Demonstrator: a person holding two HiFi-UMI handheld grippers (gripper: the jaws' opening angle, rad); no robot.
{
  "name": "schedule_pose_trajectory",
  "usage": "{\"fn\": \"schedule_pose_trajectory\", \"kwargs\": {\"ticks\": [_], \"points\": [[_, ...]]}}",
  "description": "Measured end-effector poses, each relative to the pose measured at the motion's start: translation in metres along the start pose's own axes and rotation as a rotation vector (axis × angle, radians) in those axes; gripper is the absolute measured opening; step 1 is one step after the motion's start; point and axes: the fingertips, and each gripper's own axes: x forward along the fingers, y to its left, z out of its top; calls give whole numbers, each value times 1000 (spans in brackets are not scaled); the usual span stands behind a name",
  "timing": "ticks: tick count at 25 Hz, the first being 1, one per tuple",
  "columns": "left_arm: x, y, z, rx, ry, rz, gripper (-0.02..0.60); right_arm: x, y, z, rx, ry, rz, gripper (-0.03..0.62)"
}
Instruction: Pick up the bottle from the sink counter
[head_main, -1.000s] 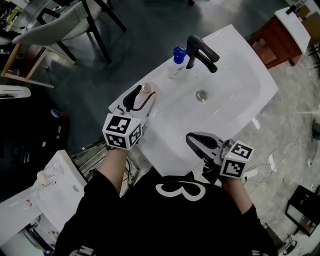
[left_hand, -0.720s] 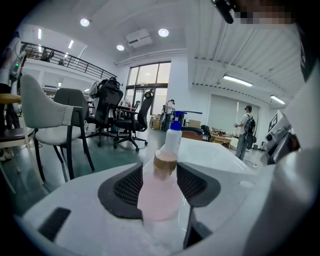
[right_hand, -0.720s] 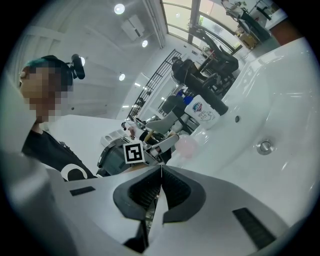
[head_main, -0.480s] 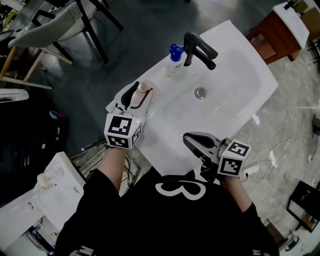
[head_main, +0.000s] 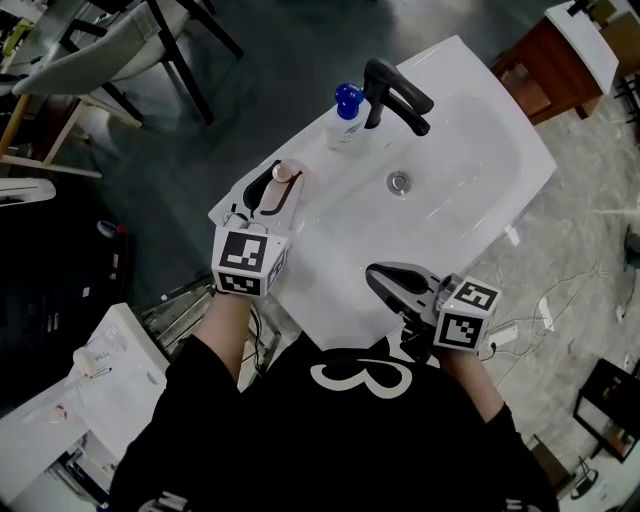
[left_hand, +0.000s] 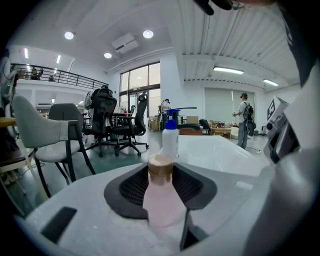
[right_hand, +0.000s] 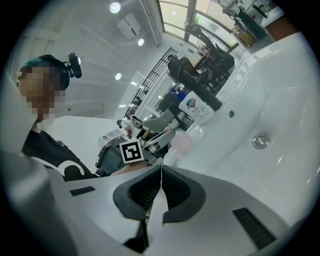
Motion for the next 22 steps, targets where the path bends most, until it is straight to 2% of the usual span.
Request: {"fn": "schedule_pose_trajectory", "kwargs": {"ticks": [22], "points": [[-1, 0, -2, -26, 37, 7, 150, -15, 1, -9, 10, -9, -2, 15]]}}
